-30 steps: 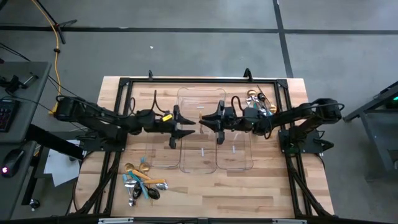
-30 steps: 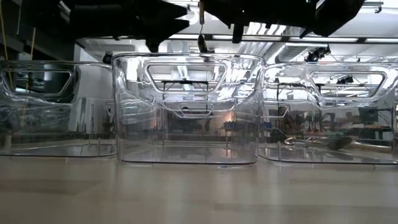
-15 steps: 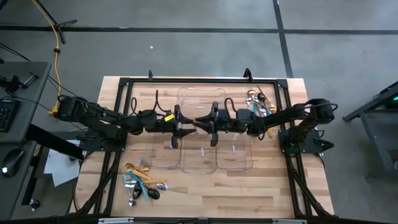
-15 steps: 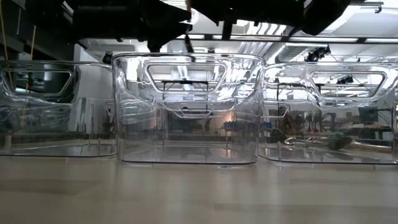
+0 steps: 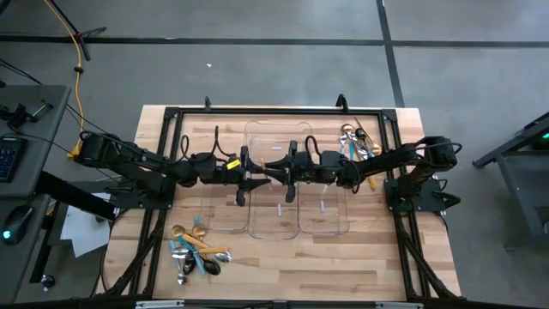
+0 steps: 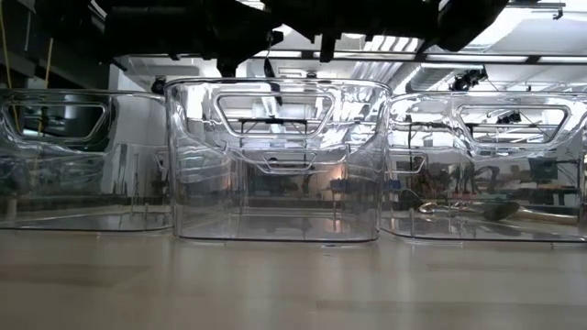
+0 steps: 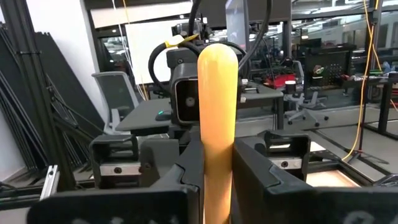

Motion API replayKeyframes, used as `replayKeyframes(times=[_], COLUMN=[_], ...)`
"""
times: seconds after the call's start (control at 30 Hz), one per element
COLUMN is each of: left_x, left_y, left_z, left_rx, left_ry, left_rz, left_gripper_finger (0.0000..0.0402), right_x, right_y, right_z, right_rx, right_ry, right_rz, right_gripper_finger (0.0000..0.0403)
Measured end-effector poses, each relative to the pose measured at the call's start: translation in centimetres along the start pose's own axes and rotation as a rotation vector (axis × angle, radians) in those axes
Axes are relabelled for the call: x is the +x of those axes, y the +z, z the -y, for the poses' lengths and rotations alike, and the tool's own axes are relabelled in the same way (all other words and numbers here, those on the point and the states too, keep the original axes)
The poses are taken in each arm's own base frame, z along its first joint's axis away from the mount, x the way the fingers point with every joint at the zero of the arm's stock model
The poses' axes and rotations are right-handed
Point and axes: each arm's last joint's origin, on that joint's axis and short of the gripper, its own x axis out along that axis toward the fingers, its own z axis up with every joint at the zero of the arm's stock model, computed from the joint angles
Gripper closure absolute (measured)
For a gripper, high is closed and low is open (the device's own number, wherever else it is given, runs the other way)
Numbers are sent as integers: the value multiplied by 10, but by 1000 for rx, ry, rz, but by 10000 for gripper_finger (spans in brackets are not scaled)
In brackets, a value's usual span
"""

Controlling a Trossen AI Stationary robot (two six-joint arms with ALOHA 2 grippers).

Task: Sort silverware by color (type)
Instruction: Put the yellow spoon into the left transparent bin

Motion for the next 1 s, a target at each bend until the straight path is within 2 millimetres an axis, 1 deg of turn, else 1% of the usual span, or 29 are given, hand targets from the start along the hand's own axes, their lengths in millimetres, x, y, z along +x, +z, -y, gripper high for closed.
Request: replayKeyframes(times=[0.13,0.17,0.37,0.5,0.67,0.87,1.0], left_x=[0,0,0,-6,-27,-62,-82], left_y=[0,0,-1,3,21,25,27], left_z=[0,0,-1,-2,-3,-5,-5], left_rx=[9,13,18,42,55,29,-27], left_ry=[5,13,39,76,145,206,221], left_rz=[0,0,-11,-58,-99,-95,-121], left_gripper_finger=[367,372,372,372,372,372,372], right_x=[0,0,0,-2,-11,-38,-60], right_y=[0,0,-1,1,11,19,24], right_z=[0,0,-1,0,2,6,7], right_rx=[3,3,-10,-41,-86,-120,-137], right_ry=[1,1,23,0,-75,-179,-232], right_rz=[0,-2,-11,-30,-65,-80,-74], right_gripper_finger=[356,353,342,325,283,229,209])
